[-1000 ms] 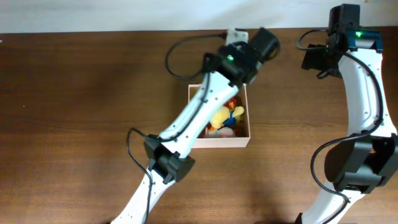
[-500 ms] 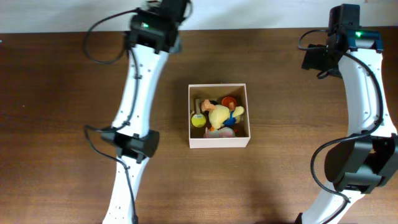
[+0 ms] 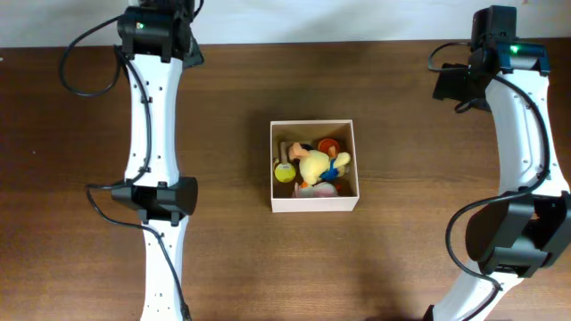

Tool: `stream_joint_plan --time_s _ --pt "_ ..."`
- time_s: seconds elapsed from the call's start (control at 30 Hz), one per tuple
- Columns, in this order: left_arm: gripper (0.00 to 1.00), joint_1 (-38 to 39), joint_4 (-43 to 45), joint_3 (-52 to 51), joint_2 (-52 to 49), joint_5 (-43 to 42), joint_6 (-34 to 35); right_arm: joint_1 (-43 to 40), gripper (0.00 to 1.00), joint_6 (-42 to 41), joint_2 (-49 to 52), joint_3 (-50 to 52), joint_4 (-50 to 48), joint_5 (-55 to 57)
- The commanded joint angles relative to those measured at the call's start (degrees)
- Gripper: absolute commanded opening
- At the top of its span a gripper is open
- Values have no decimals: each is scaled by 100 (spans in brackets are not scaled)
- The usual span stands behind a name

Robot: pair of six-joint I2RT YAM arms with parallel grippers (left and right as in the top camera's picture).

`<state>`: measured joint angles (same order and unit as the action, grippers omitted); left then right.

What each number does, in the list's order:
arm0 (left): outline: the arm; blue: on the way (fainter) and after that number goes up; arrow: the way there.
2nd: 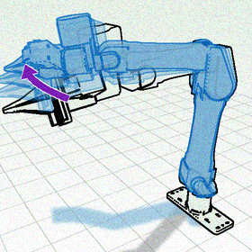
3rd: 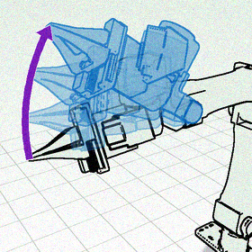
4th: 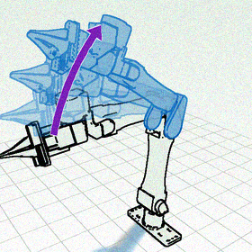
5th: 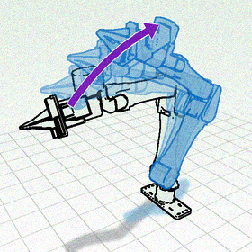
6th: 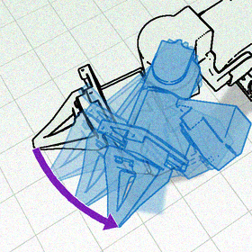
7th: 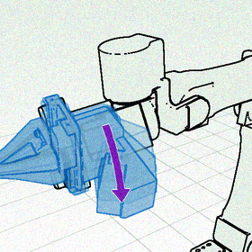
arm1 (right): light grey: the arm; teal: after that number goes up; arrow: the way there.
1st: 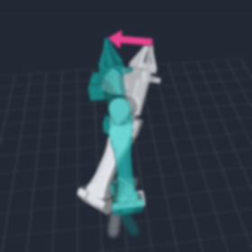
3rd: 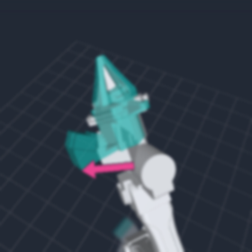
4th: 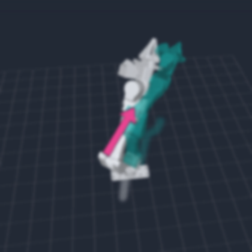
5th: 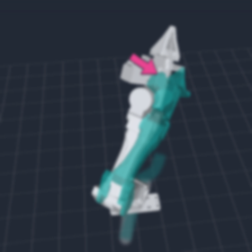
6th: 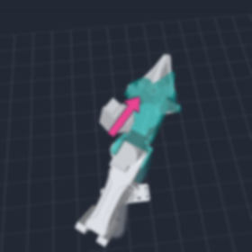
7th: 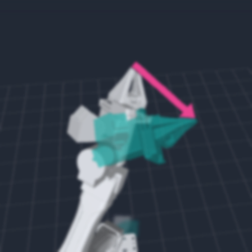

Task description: Pack container

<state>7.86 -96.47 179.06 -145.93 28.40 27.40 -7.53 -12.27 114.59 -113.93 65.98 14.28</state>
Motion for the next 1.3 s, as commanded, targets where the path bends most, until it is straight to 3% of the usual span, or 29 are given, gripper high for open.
stream_joint_plan --time_s 0.0,0.27,0.6,1.03,1.27 --pt "99 35 -22 66 87 -76 -72 -37 99 -92 13 31 2 31" --pt "99 33 -22 66 87 -358 -72 -37 99 -90 13 31 2 33" --pt "99 11 -22 68 352 295 -76 -37 99 -90 13 31 2 31" --pt "99 -118 -22 66 2614 879 -74 -37 99 -90 13 31 2 33" --pt "99 -116 -4 -61 3254 868 -70 -37 99 -92 13 31 2 33"
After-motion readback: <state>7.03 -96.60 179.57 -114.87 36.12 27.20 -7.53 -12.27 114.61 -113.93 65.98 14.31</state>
